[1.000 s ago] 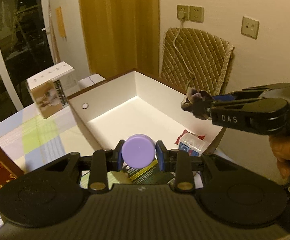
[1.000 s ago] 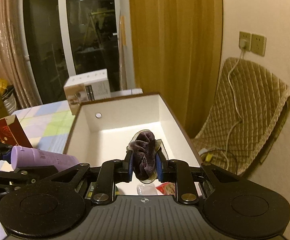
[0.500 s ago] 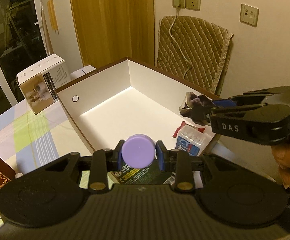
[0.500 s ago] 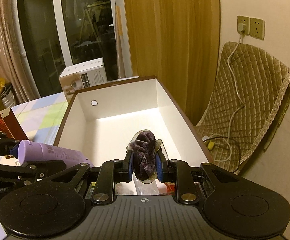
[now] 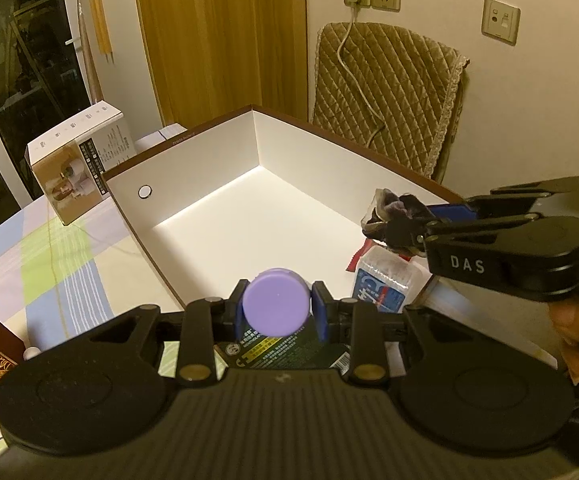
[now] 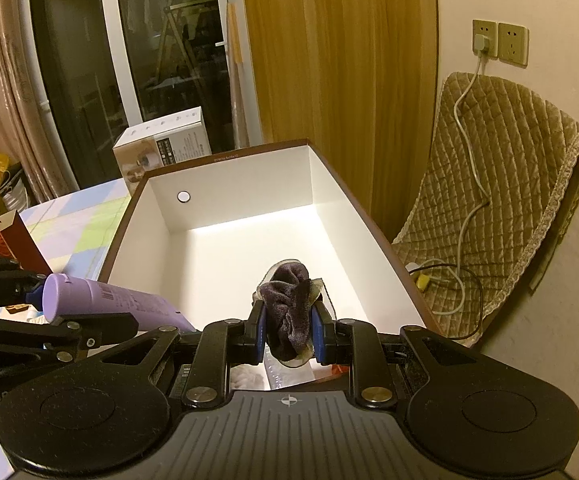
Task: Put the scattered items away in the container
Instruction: 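Carry the scrunchie and purple tube over the brown box, then open both tools to drop the scrunchie and purple tube into the box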
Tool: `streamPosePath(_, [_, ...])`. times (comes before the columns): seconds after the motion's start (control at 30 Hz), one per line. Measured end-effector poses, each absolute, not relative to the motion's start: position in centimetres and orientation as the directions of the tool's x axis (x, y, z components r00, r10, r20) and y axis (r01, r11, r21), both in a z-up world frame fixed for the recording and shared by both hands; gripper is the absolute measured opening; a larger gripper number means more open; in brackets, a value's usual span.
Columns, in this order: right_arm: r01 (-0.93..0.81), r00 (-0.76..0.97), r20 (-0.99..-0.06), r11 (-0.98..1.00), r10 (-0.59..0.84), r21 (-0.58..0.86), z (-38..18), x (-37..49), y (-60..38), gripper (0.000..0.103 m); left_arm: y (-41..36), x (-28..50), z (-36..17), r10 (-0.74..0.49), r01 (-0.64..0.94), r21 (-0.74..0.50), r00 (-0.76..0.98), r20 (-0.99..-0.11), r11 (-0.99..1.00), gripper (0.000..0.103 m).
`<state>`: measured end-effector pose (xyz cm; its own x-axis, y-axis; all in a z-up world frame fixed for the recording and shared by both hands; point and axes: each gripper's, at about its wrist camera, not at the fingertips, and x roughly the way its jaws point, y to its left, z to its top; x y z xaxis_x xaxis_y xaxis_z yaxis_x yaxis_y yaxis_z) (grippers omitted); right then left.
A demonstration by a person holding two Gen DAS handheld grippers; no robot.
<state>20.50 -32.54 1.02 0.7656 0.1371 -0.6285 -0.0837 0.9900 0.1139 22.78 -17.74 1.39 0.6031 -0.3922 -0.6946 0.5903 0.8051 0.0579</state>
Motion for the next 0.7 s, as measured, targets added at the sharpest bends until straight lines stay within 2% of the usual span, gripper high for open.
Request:
streamPosePath(0.2, [-0.081, 0.764, -0.63, 0.99, 0.136, 0.115, 0.84, 20.6, -32.72, 0.025, -17.87, 22.99, 1.19, -0.378, 0.575, 0.065, 0.615, -0.691, 0.816, 0.027])
streamPosePath(0.27, [-0.08, 0.764, -0.631, 0.99, 0.136, 0.116, 0.74, 20.65, -32.81, 0.025, -17.76, 23.09, 1.24, -0.373, 0.565, 0.065, 0.622, -0.688, 0.823, 0.04])
streamPosePath(0.7, [-0.084, 0.763, -0.631, 0.989, 0.141, 0.119, 0.61, 20.64, -32.58, 0.025, -17.11, 22.95, 1.18, -0.375, 0.568, 0.059, 0.614, -0.694, 0.821, 0.04])
